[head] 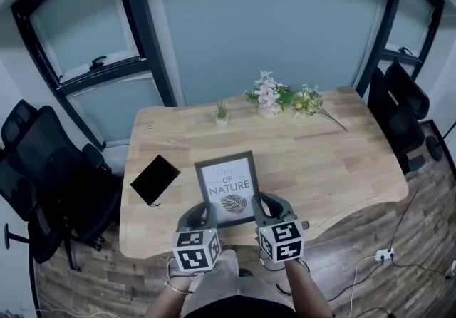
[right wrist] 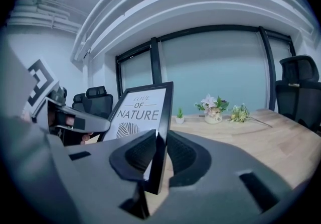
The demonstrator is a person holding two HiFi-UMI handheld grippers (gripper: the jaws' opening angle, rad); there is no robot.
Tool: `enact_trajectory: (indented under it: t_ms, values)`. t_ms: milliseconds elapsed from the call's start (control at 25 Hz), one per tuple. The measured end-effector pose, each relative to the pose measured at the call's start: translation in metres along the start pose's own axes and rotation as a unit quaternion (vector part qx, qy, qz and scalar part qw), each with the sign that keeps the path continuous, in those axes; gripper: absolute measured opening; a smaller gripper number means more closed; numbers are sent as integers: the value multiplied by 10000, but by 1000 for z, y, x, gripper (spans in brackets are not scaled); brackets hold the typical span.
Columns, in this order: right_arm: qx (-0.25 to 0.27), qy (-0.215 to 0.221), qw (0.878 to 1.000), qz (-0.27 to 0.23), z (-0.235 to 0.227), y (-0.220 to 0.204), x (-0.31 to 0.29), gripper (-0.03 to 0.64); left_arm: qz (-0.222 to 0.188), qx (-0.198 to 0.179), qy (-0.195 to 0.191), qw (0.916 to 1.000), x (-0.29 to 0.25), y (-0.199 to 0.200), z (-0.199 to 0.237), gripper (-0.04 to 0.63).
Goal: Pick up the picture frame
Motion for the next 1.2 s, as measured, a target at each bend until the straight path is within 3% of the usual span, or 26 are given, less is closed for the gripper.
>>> enact_trajectory:
  t_ms: [760,1200]
  values:
    - [395,23,9969,-683,9,7,70,69,-517,-46,160,9985,61,-5,-38,68]
    - [305,64,9934,-1100,7,10,83,69,-704,-345,207,9967,76,3,-48,69]
Point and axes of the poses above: the fingertips, and each gripper's own axes: x backward along the fingers, z to its left, y out of its top, the point moved 6 cm from there along x, backward along the fingers, and after that the axes turned 13 degrees about z, right-handed, at the moved point
